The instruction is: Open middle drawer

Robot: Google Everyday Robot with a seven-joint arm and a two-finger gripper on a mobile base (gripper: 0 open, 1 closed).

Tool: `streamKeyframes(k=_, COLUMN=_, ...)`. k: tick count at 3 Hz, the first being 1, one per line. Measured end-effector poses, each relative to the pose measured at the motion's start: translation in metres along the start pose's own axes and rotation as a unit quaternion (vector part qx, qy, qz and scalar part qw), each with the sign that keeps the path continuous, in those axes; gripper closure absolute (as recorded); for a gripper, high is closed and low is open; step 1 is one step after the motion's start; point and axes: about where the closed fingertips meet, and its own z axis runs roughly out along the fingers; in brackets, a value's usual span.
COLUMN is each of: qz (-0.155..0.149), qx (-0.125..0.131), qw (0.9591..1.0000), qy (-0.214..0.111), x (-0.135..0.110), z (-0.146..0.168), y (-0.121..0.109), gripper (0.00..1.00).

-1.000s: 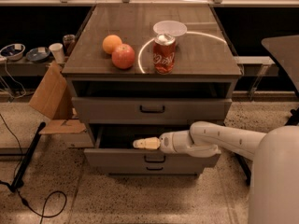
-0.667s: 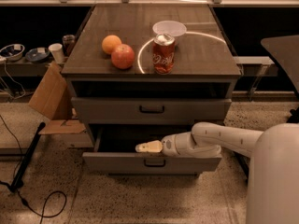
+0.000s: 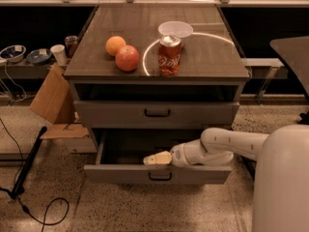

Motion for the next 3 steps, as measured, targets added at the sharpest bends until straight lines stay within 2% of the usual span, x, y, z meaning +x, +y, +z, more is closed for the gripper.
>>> streamKeyframes(k=1, qz=-0.002, qx=-0.006, qw=0.9992, qy=0.040, x=0.016, z=-0.002, y=-0.003, gripper=0.00)
streamKeyframes(k=2, qz=-0.004, qx=-0.016, qw=0.9964, qy=0.083, x=0.030, z=-0.004, y=-0.006, gripper=0.00)
streamKeyframes(k=3, qz=-0.006, qx=-0.028, qw=0.9916, qy=0.126, x=0.043, z=-0.005, y=-0.009, gripper=0.00)
